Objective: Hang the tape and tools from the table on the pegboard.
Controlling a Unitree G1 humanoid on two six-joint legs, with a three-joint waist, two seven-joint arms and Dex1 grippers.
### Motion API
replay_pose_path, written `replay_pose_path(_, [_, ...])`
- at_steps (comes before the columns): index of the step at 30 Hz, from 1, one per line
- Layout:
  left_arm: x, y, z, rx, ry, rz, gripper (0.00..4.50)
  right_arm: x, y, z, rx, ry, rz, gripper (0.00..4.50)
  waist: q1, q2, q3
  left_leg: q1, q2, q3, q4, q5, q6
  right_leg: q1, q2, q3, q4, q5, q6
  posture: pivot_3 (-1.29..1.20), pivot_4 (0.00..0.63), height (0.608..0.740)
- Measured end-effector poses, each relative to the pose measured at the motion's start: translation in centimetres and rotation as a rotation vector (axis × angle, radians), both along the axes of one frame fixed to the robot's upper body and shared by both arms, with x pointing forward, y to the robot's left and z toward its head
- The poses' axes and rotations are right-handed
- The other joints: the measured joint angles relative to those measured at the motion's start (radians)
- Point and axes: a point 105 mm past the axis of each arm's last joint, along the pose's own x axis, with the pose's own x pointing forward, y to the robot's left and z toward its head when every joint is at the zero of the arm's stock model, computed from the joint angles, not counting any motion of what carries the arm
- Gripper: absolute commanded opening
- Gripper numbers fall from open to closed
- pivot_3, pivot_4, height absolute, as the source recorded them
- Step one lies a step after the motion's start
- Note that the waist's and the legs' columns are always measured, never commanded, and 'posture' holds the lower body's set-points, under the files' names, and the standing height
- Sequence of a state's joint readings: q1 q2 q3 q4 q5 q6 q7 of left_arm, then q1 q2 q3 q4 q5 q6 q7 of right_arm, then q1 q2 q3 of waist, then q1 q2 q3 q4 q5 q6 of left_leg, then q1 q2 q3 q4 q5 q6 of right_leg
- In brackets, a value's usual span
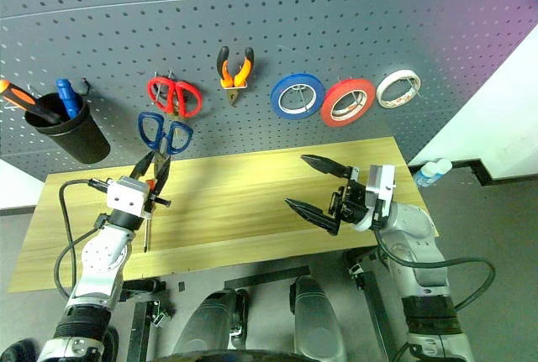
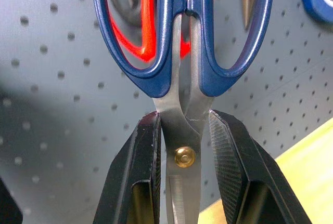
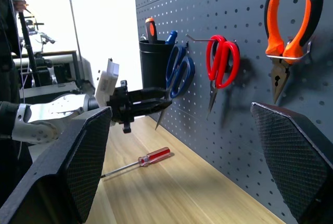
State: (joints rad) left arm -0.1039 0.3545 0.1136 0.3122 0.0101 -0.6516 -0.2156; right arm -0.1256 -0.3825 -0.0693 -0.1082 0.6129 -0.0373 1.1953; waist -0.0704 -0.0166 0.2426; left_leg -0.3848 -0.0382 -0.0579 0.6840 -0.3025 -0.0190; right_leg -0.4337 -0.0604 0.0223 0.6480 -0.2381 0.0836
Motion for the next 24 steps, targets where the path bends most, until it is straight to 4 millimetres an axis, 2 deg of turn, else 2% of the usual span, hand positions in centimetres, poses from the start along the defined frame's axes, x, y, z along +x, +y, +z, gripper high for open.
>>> replay_pose_path(6, [0.7, -0.6, 1.6, 0.005, -0.058, -0.023, 1.08, 0.0, 0.1, 0.0, 0.001, 0.002, 0.001, 4.50, -0.003, 0.000, 0.000, 0.000, 0.000, 0.000, 0.000, 0.000, 0.000, 0.000, 0.000, 0.000, 0.000, 0.000, 0.000, -0.20, 0.186, 0.738])
replay_pose_path(15, [-0.4, -1.7, 1.7, 0.027, -0.067, -0.052, 1.08, 0.1, 0.1, 0.0, 0.001, 0.000, -0.006, 4.50, -0.002, 0.000, -0.001, 0.000, 0.000, 0.000, 0.000, 0.000, 0.000, 0.000, 0.000, 0.000, 0.000, 0.000, 0.000, -0.20, 0.188, 0.738])
replay_pose_path(24, [-0.4, -1.9, 2.1, 0.023, -0.068, -0.052, 1.08, 0.3, 0.0, -0.1, -0.003, -0.003, -0.016, 4.50, -0.002, 0.000, -0.001, 0.000, 0.000, 0.000, 0.000, 0.000, 0.000, 0.000, 0.000, 0.000, 0.000, 0.000, 0.000, -0.20, 0.182, 0.738])
